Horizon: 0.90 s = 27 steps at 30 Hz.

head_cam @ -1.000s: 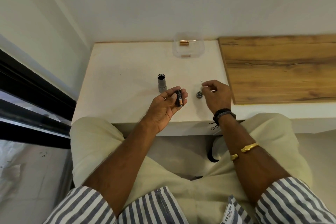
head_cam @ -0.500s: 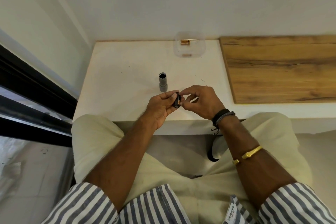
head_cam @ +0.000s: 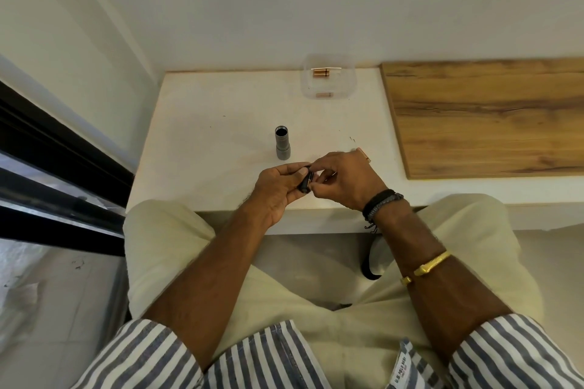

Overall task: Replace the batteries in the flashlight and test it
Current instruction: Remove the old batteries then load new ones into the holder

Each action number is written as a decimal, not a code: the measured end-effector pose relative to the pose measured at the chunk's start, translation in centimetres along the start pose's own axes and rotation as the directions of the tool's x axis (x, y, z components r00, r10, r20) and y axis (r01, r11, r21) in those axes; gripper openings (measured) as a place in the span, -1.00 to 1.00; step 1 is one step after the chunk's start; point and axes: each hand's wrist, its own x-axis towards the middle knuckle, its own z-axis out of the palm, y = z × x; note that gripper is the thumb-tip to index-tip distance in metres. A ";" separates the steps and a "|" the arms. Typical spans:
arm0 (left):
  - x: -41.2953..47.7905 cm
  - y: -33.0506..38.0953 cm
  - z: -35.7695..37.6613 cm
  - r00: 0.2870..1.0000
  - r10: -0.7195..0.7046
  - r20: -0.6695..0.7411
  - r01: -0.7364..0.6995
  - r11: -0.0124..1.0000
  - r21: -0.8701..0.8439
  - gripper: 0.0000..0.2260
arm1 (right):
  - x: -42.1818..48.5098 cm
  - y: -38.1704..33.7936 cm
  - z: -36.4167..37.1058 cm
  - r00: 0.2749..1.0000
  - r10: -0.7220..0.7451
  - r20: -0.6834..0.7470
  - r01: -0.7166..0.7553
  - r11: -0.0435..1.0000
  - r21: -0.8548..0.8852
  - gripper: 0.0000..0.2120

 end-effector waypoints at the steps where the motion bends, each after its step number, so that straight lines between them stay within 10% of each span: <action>1: 0.0 0.0 0.0 1.000 -0.004 0.000 0.004 1.000 0.005 -0.86 | -0.1 -0.1 0.1 1.000 0.005 -0.009 -0.005 1.000 0.003 -0.75; 18: 0.0 0.5 0.0 0.999 0.034 -0.029 -0.035 0.999 -0.041 -0.83 | -0.2 0.2 0.5 0.990 -0.087 -0.114 0.103 0.985 0.137 -0.87; 27: 0.3 0.1 0.4 0.995 0.083 -0.047 -0.089 0.985 -0.146 -0.86 | 0.4 2.3 1.1 0.936 0.281 -0.213 -0.158 0.875 0.458 -0.88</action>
